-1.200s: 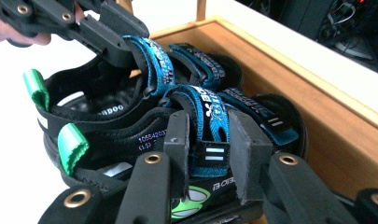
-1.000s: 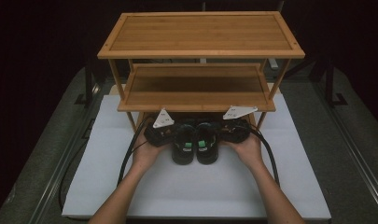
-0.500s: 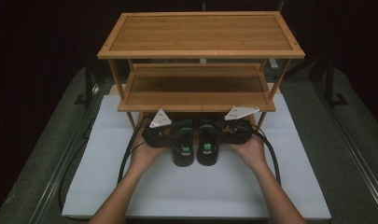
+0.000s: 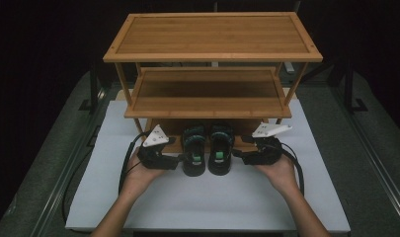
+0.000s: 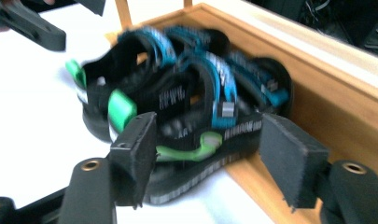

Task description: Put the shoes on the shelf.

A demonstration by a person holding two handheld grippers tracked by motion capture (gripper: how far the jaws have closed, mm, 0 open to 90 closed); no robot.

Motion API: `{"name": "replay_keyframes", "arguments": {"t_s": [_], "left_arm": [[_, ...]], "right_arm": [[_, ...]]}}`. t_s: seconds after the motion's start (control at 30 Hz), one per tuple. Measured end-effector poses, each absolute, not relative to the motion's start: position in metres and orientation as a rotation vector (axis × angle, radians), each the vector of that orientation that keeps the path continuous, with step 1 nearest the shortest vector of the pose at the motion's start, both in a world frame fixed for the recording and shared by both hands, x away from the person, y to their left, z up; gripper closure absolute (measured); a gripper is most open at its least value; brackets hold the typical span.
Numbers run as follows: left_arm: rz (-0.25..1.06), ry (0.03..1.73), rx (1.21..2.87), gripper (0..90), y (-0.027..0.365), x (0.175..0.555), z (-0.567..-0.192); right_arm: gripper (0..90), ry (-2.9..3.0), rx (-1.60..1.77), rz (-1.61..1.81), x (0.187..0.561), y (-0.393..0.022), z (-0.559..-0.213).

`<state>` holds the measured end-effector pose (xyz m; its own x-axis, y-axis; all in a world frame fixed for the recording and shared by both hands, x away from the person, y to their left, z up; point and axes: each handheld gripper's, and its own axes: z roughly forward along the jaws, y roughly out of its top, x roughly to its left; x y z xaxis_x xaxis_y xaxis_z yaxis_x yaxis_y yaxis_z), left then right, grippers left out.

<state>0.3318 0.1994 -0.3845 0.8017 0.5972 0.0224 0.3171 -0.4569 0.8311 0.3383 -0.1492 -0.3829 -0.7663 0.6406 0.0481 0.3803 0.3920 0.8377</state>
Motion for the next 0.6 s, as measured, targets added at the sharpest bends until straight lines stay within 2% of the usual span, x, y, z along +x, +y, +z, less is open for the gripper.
{"name": "replay_keyframes", "arguments": {"t_s": [0.27,0.47,0.6], "left_arm": [[0.328,0.713,2.151,24.2,0.202,0.322,-0.415],[0.301,0.713,2.216,19.9,0.190,0.323,-0.435],[0.327,0.694,2.280,17.2,0.181,0.323,-0.443]], "right_arm": [[28.4,2.438,0.970,1.245,0.329,-0.153,-0.411],[24.8,2.508,0.977,1.197,0.327,-0.137,-0.432],[22.2,2.523,0.979,1.165,0.327,-0.127,-0.439]]}}
